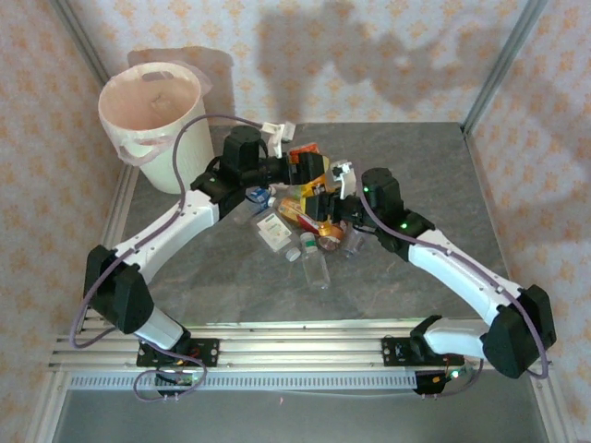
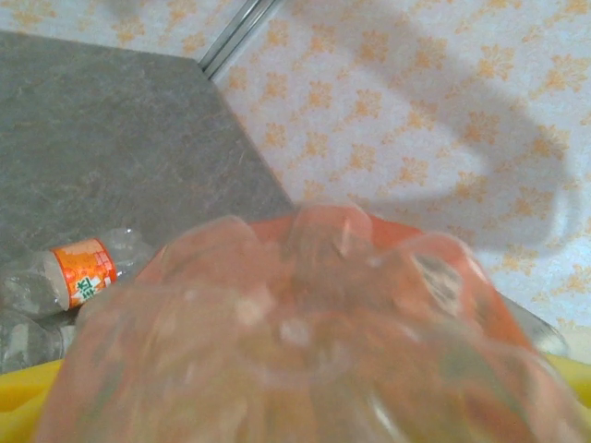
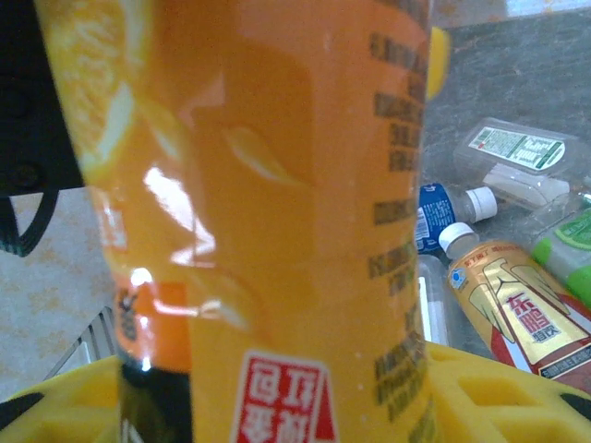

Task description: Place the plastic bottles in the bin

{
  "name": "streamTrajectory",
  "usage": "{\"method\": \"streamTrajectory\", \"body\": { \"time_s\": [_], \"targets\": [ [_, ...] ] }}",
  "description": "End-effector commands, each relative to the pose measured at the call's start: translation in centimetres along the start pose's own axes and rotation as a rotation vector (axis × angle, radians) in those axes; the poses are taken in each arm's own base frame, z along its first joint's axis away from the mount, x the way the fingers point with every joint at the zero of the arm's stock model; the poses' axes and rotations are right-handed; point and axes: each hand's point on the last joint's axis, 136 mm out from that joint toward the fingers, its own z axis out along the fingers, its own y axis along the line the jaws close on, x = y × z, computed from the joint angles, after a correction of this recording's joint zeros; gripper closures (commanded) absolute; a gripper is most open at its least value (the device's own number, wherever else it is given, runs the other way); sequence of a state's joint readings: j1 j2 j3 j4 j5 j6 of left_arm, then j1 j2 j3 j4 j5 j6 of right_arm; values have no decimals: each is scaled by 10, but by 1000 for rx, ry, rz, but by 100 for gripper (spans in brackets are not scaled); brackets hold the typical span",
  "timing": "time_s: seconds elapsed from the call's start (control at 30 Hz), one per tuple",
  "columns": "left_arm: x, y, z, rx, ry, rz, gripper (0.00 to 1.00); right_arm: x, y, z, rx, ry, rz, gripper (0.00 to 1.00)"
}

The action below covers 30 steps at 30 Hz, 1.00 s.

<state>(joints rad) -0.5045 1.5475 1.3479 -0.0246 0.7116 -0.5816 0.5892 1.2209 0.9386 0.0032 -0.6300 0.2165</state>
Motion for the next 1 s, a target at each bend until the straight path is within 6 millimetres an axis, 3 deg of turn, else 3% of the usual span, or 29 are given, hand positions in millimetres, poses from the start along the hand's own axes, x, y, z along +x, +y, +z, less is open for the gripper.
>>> {"method": "streamTrajectory", "body": {
  "time_s": [0.0, 0.17, 0.3, 0.47, 0.6, 0.97],
  "targets": [
    [-10, -21, 3, 67, -15, 17, 14, -23, 20, -1, -62, -58, -36, 49],
    [-13, -23, 3, 78, -30, 11, 35, -24, 17, -1, -46, -70, -32, 45],
    [-13, -24, 2, 69, -25, 5, 43, -24, 14, -4, -22, -81, -32, 33],
    [-16, -17, -4, 11, -56, 19, 43, -23, 7, -9, 20, -91, -34, 20],
    [-21, -12, -10, -37, -83, 36, 43, -27, 6, -22, 60, -129, -56, 1],
    [-29, 6, -19, -186, -107, 67, 43, -35, -5, -54, 191, -210, -119, 1]
  ]
}}
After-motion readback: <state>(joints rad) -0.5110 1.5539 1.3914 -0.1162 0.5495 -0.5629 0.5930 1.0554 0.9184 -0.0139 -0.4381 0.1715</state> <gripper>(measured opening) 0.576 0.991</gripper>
